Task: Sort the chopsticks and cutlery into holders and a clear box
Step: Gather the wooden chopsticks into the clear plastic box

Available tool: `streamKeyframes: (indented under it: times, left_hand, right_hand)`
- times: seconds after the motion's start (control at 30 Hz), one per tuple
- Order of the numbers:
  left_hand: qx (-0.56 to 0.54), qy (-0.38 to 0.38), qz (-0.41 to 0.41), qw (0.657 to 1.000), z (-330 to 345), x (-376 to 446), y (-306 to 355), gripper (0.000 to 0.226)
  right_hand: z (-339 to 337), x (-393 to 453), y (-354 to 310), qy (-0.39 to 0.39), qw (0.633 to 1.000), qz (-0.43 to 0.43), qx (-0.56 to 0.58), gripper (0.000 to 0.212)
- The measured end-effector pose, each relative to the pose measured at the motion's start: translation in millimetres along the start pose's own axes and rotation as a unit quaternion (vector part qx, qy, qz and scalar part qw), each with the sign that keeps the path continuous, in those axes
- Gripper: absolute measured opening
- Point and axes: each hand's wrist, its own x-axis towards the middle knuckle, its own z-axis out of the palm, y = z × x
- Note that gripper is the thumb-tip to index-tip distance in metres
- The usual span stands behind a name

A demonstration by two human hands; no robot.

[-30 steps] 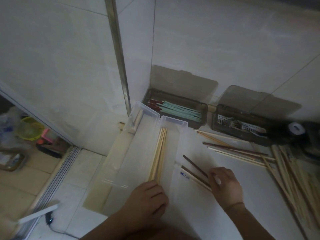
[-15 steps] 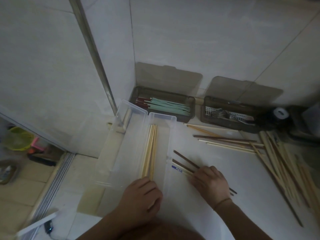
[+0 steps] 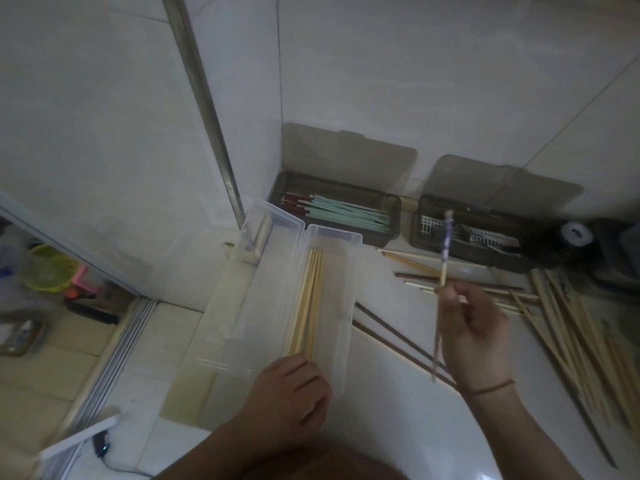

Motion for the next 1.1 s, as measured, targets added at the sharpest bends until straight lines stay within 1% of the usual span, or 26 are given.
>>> streamKeyframes:
  times: [0.03, 0.07, 0.1, 0.13, 0.17, 0.2, 0.23, 0.27, 0.3, 0.33, 0.37, 0.4, 0.43, 0.5, 0.57, 0.6, 0.67, 0.8, 0.87, 0.97, 1.03, 1.1]
  left_hand:
    - [0.000, 0.000, 0.001, 1.000, 0, 0, 0, 0.013]
    - [-0.001, 0.000, 0.001, 1.000, 0, 0, 0, 0.013]
    - [-0.002, 0.001, 0.002, 1.000, -1, 0, 0, 0.013]
    - [-0.003, 0.004, 0.003, 1.000, -1, 1, 0, 0.013]
    - [-0.002, 0.007, 0.005, 1.000, -1, 1, 0, 0.014]
    - [-0.002, 0.010, 0.006, 1.000, -1, 1, 0, 0.015]
    - [0.000, 0.013, 0.007, 1.000, -1, 1, 0, 0.016]
    - [0.005, 0.017, 0.007, 1.000, 0, 1, 0, 0.017]
    - [0.011, 0.018, 0.004, 1.000, 0, 1, 1, 0.016]
    - [0.016, 0.015, 0.002, 1.000, 0, 0, 0, 0.015]
    - [0.020, 0.010, 0.004, 1.000, 0, 0, -1, 0.014]
    - [0.023, 0.002, 0.010, 1.000, 1, -1, -2, 0.014]
    - [0.026, -0.007, 0.018, 0.999, 1, -2, -3, 0.014]
    - [0.029, -0.024, 0.032, 0.999, 2, -3, -5, 0.014]
    - [0.026, -0.023, 0.038, 0.999, 2, -4, -7, 0.013]
    - [0.022, -0.017, 0.040, 0.999, 3, -5, -8, 0.012]
    - [0.014, -0.008, 0.046, 0.999, 3, -5, -9, 0.011]
    - [0.010, 0.010, 0.040, 0.999, 5, -5, -7, 0.012]
    - [-0.002, 0.021, 0.027, 0.999, 5, -4, -5, 0.012]
    - [-0.010, 0.030, 0.014, 0.999, 5, -3, -5, 0.013]
    - [-0.004, 0.028, 0.013, 1.000, 4, -3, -4, 0.012]
    - [0.004, 0.027, 0.011, 1.000, 3, -2, -3, 0.011]
  right_hand:
    - [0, 1, -13, -0.014, 0.992, 0.000, 0.125, 0.021]
    - [2, 0, -22, -0.047, 0.962, 0.018, 0.269, 0.025]
    - [6, -1, -27, -0.091, 0.918, 0.046, 0.382, 0.028]
    - [12, -4, -30, -0.137, 0.886, 0.067, 0.439, 0.031]
    - [21, -7, -33, -0.174, 0.874, 0.083, 0.446, 0.030]
    - [31, -10, -32, -0.196, 0.886, 0.092, 0.411, 0.020]
    - [42, -12, -28, -0.210, 0.912, 0.093, 0.339, 0.008]
    - [54, -13, -21, -0.217, 0.942, 0.082, 0.241, 0.011]
    - [66, -14, -15, -0.237, 0.960, 0.064, 0.135, 0.017]
    - [76, -13, -10, -0.261, 0.964, 0.043, 0.036, 0.018]
    - [85, -11, -10, -0.278, 0.960, 0.018, -0.039, 0.016]
    - [90, -7, -10, -0.285, 0.955, 0.000, -0.081, 0.016]
    - [95, -2, -11, -0.282, 0.955, -0.007, -0.097, 0.017]
    - [98, 6, -16, -0.277, 0.955, 0.000, -0.105, 0.018]
    - [98, 10, -21, -0.267, 0.956, -0.006, -0.124, 0.017]
    - [98, 10, -22, -0.275, 0.951, -0.010, -0.139, 0.015]
    - [100, 11, -21, -0.319, 0.930, -0.006, -0.184, 0.015]
    - [116, 20, -19, -0.416, 0.859, 0.019, -0.299, 0.034]
    - [125, 23, -25, -0.443, 0.828, 0.012, -0.343, 0.032]
    - [138, 20, -29, -0.469, 0.801, 0.016, -0.372, 0.026]
    - [145, 18, -27, -0.479, 0.794, 0.039, -0.372, 0.027]
    - [149, 16, -25, -0.488, 0.793, 0.044, -0.363, 0.030]
